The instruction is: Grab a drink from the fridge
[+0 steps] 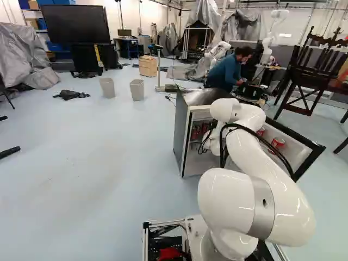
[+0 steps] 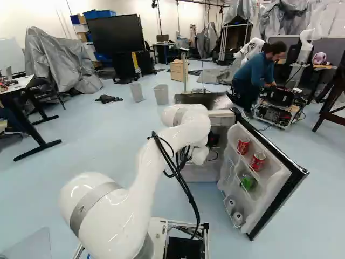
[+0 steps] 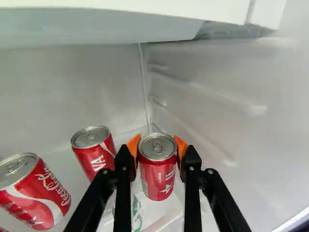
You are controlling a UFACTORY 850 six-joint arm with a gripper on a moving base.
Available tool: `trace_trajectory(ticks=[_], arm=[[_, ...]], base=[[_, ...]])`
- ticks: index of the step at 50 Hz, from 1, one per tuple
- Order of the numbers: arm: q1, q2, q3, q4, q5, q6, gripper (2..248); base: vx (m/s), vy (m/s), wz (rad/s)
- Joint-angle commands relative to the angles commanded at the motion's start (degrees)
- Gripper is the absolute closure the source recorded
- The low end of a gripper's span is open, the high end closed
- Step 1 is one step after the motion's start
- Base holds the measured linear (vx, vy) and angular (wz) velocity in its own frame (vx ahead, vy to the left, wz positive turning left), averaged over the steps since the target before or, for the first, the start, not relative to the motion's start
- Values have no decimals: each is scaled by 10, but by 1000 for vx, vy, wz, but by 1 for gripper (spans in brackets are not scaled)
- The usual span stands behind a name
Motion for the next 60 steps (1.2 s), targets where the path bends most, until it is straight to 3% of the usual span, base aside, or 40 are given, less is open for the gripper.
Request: trace_trajectory(ticks=[25, 60], arm=[[-3, 65, 81, 0, 0, 0, 150], [6, 170, 241, 0, 0, 0, 150]], base=[[0, 0, 0], [0, 0, 0]])
